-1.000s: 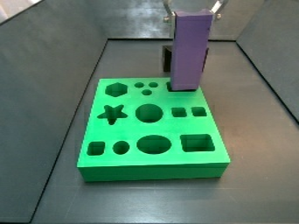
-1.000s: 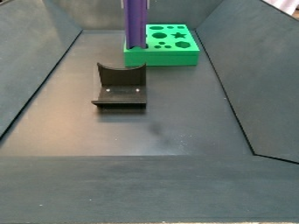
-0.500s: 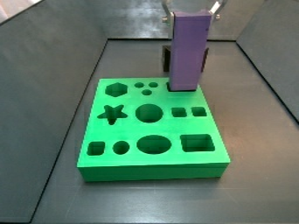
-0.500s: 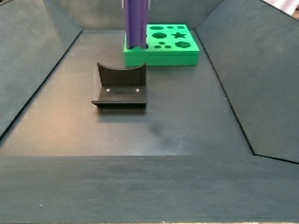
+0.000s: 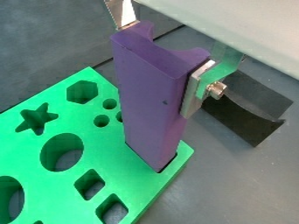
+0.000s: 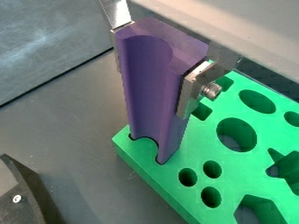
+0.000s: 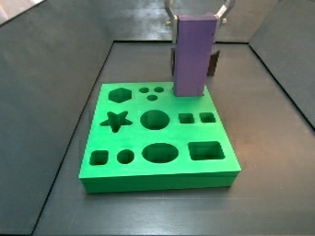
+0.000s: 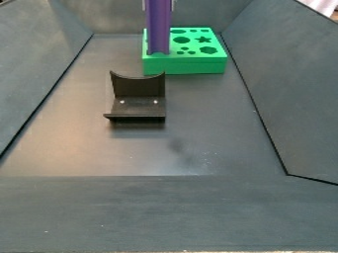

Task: Pick up the arch object. Move up. Move to above the board. Insert the arch object.
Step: Insert the arch object.

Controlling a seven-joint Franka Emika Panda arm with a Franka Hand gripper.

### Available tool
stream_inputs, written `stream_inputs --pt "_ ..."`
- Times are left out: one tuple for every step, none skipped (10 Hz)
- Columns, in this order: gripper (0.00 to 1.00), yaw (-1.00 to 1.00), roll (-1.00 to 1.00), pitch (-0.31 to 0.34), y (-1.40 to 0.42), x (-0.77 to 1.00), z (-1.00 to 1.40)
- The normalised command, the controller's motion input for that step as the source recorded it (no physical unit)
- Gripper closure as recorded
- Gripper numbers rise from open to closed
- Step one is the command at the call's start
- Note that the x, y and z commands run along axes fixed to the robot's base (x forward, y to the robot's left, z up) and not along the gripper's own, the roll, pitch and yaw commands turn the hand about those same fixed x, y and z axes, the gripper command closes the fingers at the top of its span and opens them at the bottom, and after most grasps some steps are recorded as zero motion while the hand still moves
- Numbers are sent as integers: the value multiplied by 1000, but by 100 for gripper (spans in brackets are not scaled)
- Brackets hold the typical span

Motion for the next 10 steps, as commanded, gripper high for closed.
stream_inputs --pt "100 -49 174 -43 -34 17 -306" --pt "100 -120 247 -154 -83 60 -503" --pt "100 -389 247 -207 -163 197 -549" --pt "100 -714 291 -180 -209 280 -520" --pt "100 -860 297 -119 -131 154 -543" --pt "100 -731 224 -79 0 40 -706" --pt "100 -234 71 -91 66 0 -829" --pt "100 294 -26 -139 263 0 -760" --pt "100 751 -30 -164 297 0 -637" --pt "100 694 0 -147 174 0 -531"
